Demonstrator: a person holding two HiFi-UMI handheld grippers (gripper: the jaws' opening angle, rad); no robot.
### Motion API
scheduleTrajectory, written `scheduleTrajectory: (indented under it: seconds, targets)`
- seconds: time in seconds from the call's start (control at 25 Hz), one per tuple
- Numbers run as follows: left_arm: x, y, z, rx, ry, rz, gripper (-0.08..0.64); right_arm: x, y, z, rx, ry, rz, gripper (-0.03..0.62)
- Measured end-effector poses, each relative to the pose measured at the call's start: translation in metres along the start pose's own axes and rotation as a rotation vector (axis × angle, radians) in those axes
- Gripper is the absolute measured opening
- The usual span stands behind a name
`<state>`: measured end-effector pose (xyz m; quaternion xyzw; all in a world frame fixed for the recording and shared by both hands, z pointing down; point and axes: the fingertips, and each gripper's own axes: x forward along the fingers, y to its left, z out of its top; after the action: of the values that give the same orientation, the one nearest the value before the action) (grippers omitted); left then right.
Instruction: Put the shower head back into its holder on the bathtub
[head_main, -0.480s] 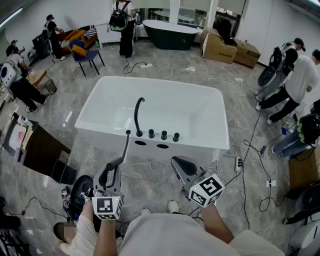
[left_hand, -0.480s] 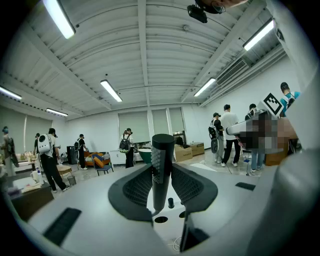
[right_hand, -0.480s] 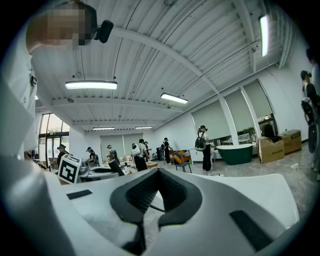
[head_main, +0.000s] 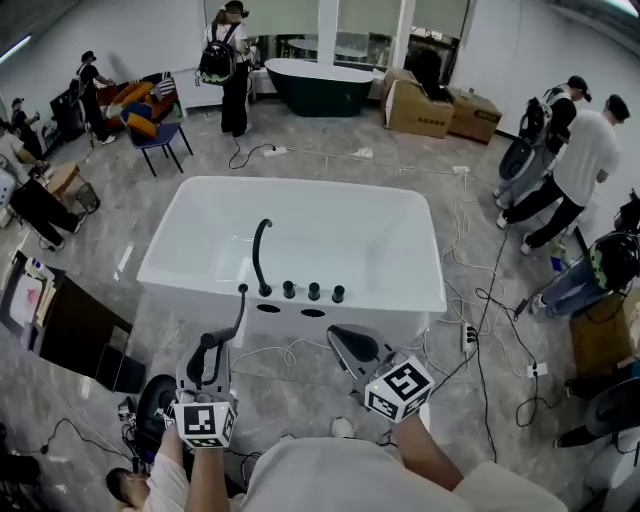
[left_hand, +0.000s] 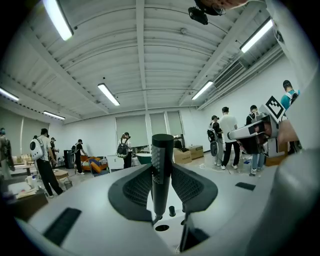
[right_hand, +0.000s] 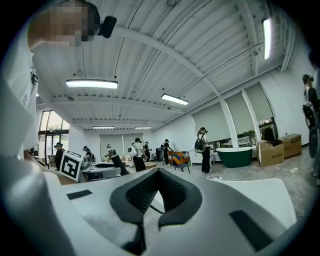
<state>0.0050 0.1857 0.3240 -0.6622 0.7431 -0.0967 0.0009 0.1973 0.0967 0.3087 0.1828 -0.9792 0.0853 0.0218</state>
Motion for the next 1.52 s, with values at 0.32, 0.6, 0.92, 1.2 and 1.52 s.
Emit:
scheduleTrajectory:
  seconds: [0.32, 0.6, 0.92, 1.2, 1.52]
  targets:
    - [-0.004, 0.011, -0.002, -0.007, -0.005, 0.000, 0.126, 0.010, 0.012, 0.000, -0.003, -0.009, 0.021, 0.015]
    - [-0.010, 0.020, -0.007, -0.013, -0.008, -0.020, 0.126, 0.015, 0.027, -0.002, 0.008, -0.020, 0.019, 0.016]
    - [-0.020, 0.036, -0.014, -0.021, -0.016, -0.061, 0.126, 0.028, 0.052, -0.011, 0.030, -0.010, -0.011, 0.015]
    - [-0.035, 0.045, -0.023, -0.020, -0.025, -0.103, 0.126, 0.036, 0.084, -0.018, 0.027, 0.005, -0.030, 0.016]
    - [-0.045, 0.055, -0.036, -0.018, -0.012, -0.131, 0.126, 0.041, 0.112, -0.025, 0.014, 0.022, -0.033, 0.016]
